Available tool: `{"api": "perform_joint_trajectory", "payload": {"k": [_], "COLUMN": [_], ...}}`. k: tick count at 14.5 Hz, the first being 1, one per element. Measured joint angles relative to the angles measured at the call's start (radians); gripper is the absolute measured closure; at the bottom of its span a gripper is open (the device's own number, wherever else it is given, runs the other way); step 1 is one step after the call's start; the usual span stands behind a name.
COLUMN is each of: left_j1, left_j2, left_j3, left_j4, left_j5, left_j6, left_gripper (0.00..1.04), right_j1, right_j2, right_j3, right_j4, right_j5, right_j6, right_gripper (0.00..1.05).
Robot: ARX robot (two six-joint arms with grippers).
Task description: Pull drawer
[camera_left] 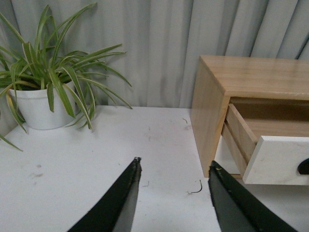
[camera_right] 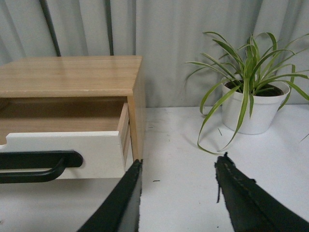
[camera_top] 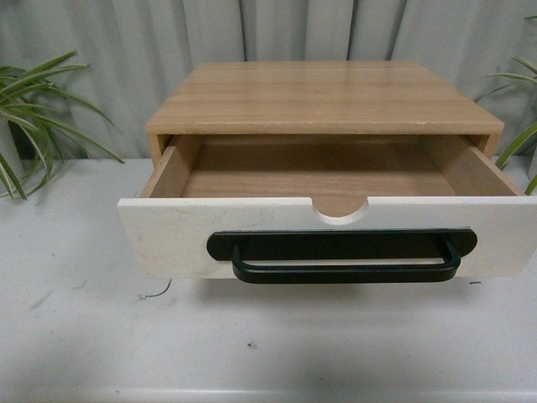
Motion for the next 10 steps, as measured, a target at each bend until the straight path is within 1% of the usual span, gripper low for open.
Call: {"api": "perform_joint_trajectory", "payload": {"k": [1,4,5,6,10], "left_j1": [0.000,0.000,0.000,0.000,0.000], "left_j2": [0.000,0.000,0.000,0.000,0.000], "left_j3": [0.000,0.000,0.000,0.000,0.000], "left_j4": [0.000,0.000,0.000,0.000,0.000], "left_j5": [0.000,0.000,0.000,0.000,0.000], "left_j6": [0.000,0.000,0.000,0.001,0.001], "left_gripper": [0.39,0.06,0.07,0.07,0.07], "right_j1": [0.000,0.000,0.000,0.000,0.000], "right_j2": [0.000,0.000,0.000,0.000,0.000], "right_j3": [0.000,0.000,0.000,0.000,0.000], "right_j4": [0.000,0.000,0.000,0.000,0.000], "right_j5": [0.000,0.000,0.000,0.000,0.000], "right_j6": [0.000,0.000,0.001,0.001,0.001], "right_gripper": [0.46,0.09,0.05,0.07,0.06]}}
